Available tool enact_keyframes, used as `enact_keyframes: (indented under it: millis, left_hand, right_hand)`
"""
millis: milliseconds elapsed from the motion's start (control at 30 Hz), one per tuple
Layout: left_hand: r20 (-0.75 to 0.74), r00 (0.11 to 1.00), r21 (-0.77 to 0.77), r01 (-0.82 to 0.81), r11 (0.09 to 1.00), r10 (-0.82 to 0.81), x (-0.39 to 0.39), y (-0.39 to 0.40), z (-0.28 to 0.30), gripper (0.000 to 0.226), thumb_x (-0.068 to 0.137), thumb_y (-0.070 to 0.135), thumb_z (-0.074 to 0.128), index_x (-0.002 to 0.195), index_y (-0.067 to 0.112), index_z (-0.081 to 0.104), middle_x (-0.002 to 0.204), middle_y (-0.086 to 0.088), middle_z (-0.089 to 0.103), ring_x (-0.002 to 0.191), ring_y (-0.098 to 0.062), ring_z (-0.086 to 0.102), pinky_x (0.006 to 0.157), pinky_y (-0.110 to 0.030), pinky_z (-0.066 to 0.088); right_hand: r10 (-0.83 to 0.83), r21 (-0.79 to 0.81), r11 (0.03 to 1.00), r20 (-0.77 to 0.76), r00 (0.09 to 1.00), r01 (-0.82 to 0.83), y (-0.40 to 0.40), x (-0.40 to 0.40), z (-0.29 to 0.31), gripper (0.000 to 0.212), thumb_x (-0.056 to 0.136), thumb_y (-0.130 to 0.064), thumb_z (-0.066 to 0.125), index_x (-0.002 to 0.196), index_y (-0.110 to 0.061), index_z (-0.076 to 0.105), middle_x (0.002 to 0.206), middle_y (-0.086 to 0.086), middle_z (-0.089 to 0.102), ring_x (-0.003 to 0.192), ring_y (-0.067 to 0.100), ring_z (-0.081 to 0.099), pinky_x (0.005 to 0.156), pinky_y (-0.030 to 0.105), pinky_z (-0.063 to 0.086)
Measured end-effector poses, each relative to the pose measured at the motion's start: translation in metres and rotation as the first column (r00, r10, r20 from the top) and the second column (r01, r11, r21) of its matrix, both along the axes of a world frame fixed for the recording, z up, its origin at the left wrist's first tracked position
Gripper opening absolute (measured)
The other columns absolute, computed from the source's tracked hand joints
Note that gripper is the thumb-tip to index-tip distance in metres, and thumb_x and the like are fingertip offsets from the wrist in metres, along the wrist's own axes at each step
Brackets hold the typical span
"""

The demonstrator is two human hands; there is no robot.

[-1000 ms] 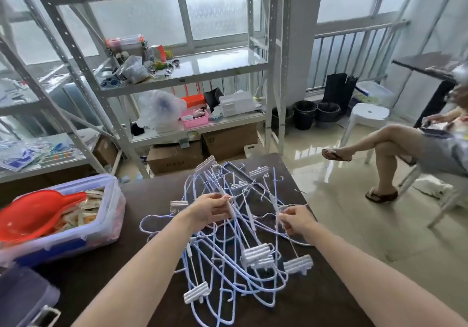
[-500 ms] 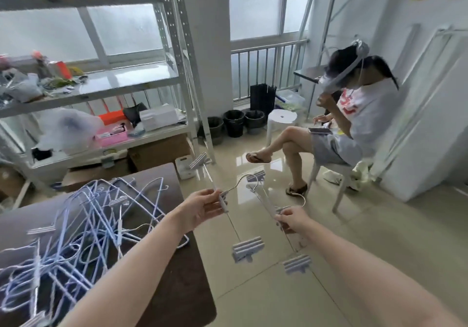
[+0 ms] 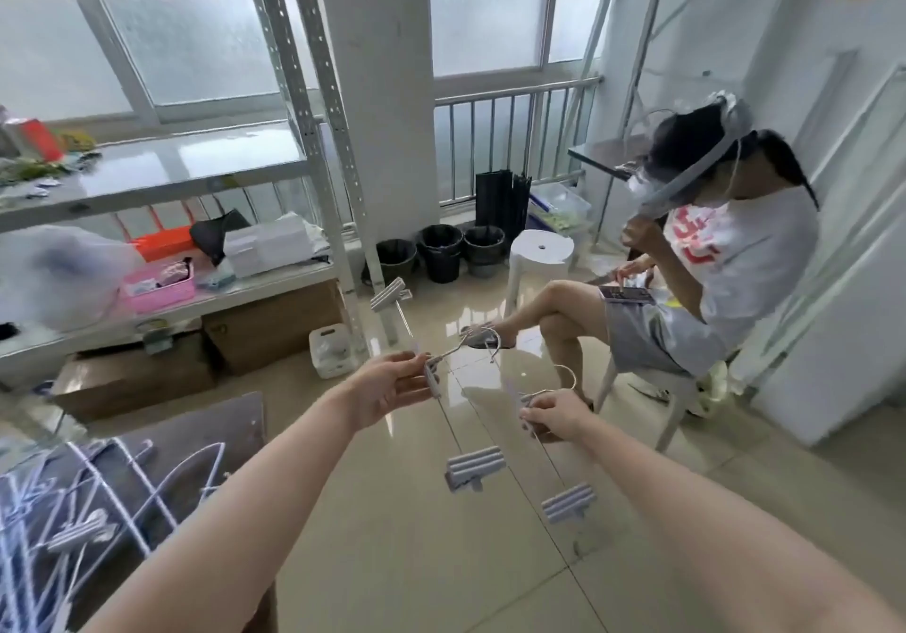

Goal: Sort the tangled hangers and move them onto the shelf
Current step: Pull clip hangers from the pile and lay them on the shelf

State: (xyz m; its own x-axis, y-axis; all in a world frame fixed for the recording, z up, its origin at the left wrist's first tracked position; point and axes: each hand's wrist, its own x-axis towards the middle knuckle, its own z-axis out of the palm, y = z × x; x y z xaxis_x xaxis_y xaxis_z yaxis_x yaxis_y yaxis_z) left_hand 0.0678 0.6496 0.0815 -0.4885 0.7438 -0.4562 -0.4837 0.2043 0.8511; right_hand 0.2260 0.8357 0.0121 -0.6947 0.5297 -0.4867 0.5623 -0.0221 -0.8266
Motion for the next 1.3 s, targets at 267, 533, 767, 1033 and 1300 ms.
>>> enact_keyframes:
  millis: [267, 533, 767, 1033, 1300]
  left_hand:
    - [-0.016, 0.992, -0.035, -0.123, 0.992, 0.123, -0.141, 0.074, -0.019, 0.014, 0.095, 0.010, 0.049, 0.091, 0.004, 0.062, 0.062, -0.001, 0.073, 0.057, -0.012, 0.072, 0.056, -0.024, 0.061]
    - [0.000, 0.939, -0.046, -0.343, 0.938, 0.344, -0.319, 0.113, -0.014, 0.015, 0.095, 0.007, 0.048, 0.085, 0.007, 0.059, 0.057, 0.001, 0.072, 0.052, -0.010, 0.071, 0.052, -0.024, 0.060]
    - [-0.060, 0.785, -0.046, -0.620, 0.784, 0.617, -0.476, 0.059, 0.012, 0.017, 0.095, 0.005, 0.048, 0.083, 0.008, 0.060, 0.056, 0.000, 0.072, 0.051, -0.010, 0.071, 0.051, -0.024, 0.060]
    - [-0.096, 0.562, 0.018, -0.824, 0.566, 0.822, -0.671, -0.043, 0.031, 0.022, 0.095, 0.003, 0.045, 0.080, 0.008, 0.061, 0.056, 0.000, 0.070, 0.042, -0.009, 0.067, 0.043, -0.023, 0.057]
    - [0.046, 0.373, 0.155, -0.919, 0.362, 0.927, -0.846, -0.093, 0.059, 0.032, 0.098, 0.003, 0.039, 0.076, 0.004, 0.063, 0.049, -0.003, 0.070, 0.043, -0.012, 0.068, 0.044, -0.020, 0.057]
  right_hand:
    - [0.091, 0.000, 0.996, 0.020, 0.996, -0.091, 0.086, -0.153, 0.006, 0.030, 0.089, 0.000, 0.055, 0.061, -0.008, 0.054, 0.061, 0.010, 0.049, 0.035, 0.005, 0.048, 0.036, 0.009, 0.040]
    - [0.297, -0.018, 0.955, 0.041, 0.954, -0.297, 0.154, -0.374, 0.007, 0.027, 0.090, -0.005, 0.056, 0.064, -0.011, 0.057, 0.065, 0.001, 0.056, 0.046, 0.006, 0.052, 0.043, 0.012, 0.043]
    - [0.563, 0.058, 0.825, 0.000, 0.826, -0.562, 0.108, -0.616, 0.029, 0.012, 0.088, -0.004, 0.059, 0.091, 0.004, 0.068, 0.065, 0.006, 0.053, 0.050, 0.011, 0.048, 0.037, 0.009, 0.042]
    - [0.742, 0.058, 0.668, -0.127, 0.658, -0.742, -0.006, -0.869, 0.059, 0.018, 0.091, -0.007, 0.057, 0.106, -0.001, 0.063, 0.065, 0.003, 0.054, 0.053, 0.008, 0.052, 0.041, 0.007, 0.045]
    - [0.818, 0.123, 0.572, -0.164, 0.552, -0.811, -0.057, -1.081, 0.095, 0.028, 0.088, -0.002, 0.059, 0.062, -0.012, 0.059, 0.068, 0.010, 0.056, 0.030, -0.002, 0.048, 0.034, 0.011, 0.041]
